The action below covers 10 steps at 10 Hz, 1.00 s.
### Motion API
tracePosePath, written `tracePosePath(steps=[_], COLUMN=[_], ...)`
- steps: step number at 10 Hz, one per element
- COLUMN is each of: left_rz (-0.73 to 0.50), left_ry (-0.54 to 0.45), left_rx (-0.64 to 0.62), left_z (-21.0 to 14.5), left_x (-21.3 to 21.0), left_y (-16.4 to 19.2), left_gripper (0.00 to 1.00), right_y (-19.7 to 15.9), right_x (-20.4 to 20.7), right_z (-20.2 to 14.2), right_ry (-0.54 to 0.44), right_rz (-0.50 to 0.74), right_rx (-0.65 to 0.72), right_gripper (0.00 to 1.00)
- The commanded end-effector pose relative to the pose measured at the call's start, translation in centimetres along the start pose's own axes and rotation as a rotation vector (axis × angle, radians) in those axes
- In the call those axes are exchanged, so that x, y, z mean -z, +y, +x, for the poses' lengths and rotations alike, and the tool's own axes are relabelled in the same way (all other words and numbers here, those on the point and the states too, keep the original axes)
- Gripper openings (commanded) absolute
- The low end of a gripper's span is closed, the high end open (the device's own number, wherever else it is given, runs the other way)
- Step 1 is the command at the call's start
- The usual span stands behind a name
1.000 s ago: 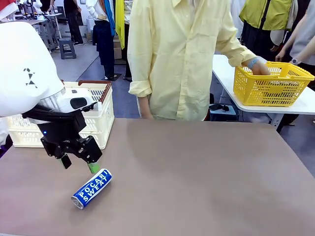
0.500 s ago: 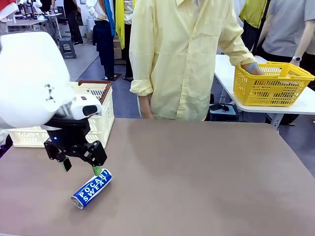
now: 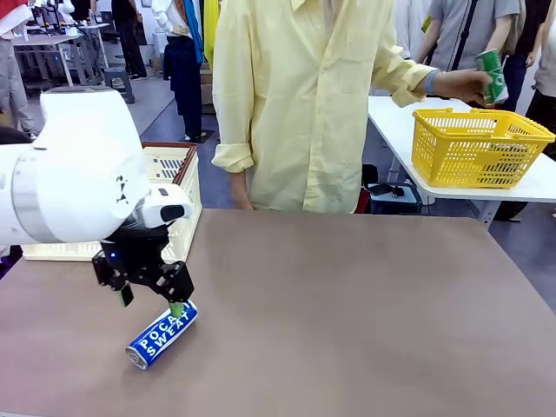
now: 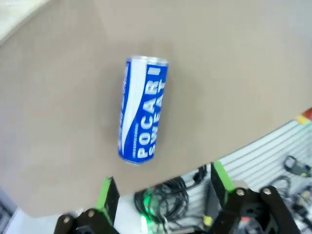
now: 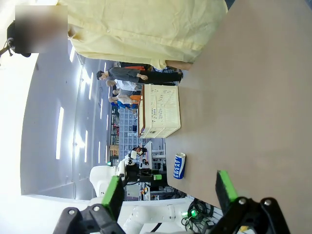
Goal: Place the drinks into the Shopping basket.
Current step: Pick up one drink and place it into the Shopping basket.
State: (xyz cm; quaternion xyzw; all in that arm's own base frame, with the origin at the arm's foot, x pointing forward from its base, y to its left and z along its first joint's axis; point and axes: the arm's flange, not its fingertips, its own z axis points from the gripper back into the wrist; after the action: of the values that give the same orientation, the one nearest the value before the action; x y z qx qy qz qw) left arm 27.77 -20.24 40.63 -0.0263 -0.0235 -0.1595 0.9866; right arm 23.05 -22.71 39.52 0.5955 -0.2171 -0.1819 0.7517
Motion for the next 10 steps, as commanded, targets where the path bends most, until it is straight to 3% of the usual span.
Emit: tracePosePath(steps=[1,2,4,10], left_rz=[-0.067,-0.083,-0.019,-0.096], left_ry=[-0.085,-0.077,-0.079,0.056], left_rx=[0.506,0.612,0.579,0.556], left_z=[-0.9,-0.9,-1.1,-0.2], left_x=[2.7,3.3,3.5,10.4], left_y=[1.3,2.0,1.9,2.8], left_gripper=[1.0,1.0,1.0,1.0], right_y=[0.3,0.3,0.3,0.0], right_x=[0.0,0.0,0.0,0.0], right_z=[0.2,0.2,0.2,0.0], right_ry=[-0.013,-0.013,-0.013,0.0], right_rz=[0.019,0.019,0.019,0.0], right_rx=[-0.01,-0.01,-0.01,0.0], right_gripper=[1.0,1.0,1.0,1.0])
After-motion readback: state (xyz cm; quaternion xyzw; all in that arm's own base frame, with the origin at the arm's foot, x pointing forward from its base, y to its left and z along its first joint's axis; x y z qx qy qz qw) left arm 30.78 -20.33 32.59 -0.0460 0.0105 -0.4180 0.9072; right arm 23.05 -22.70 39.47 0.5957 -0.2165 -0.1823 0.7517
